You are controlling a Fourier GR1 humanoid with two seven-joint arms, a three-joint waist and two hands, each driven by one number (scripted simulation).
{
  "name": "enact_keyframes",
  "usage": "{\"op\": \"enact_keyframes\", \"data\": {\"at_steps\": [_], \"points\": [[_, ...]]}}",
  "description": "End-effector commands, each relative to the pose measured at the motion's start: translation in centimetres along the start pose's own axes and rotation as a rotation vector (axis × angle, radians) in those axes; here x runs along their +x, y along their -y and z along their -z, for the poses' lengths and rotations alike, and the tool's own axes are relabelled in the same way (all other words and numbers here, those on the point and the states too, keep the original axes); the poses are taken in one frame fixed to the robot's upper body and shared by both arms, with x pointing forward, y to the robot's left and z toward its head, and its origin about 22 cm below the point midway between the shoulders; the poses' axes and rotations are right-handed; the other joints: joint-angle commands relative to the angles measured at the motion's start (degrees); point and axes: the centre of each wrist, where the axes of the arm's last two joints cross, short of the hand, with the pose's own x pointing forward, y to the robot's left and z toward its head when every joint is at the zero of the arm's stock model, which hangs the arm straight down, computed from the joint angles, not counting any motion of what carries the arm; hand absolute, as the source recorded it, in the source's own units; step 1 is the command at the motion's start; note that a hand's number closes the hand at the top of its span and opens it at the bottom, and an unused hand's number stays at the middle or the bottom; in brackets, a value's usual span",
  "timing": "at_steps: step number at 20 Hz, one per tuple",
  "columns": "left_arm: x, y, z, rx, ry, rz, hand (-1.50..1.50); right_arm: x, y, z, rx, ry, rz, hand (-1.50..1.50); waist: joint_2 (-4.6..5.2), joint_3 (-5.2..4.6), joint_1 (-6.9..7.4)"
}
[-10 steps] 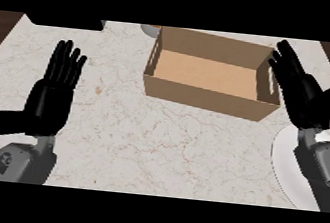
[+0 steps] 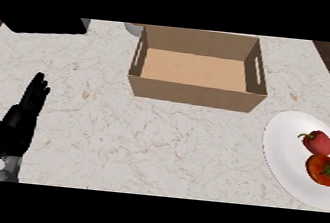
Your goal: Pick the tomato from the plate and place it in the cardboard box
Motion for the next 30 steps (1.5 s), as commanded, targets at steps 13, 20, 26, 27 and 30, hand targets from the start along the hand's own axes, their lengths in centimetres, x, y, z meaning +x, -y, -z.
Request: {"op": "enact_keyframes", "data": {"at_steps": [13, 20, 26, 27, 30], "points": [[0.3, -0.3, -1.1, -0.026, -0.090, 0.146, 0.00, -6.5, 14.3, -13.4, -0.126, -0.126, -0.556, -1.50, 0.00, -0.30, 3.58], [0.4, 0.6, -1.3, -0.066, -0.059, 0.155, 0.00, -4.4, 15.2, -14.8, 0.206, -0.435, -0.770, -1.50, 0.57, -0.41, 5.53], [0.1, 0.2, -1.0, -0.084, -0.076, 0.149, 0.00, -0.1, 9.8, -14.6, 0.308, -0.542, -0.760, -1.50, 0.35, -0.16, 5.89], [0.8, 1.1, -0.8, -0.064, -0.058, 0.161, 0.00, 1.3, 10.0, -13.1, 0.309, -0.552, -0.784, -1.50, 0.26, -0.13, 5.66], [0.5, 0.7, -1.2, -0.066, -0.071, 0.140, 0.00, 1.8, 7.8, -13.7, 0.287, -0.604, -0.785, -1.50, 0.20, -0.08, 5.65]]}}
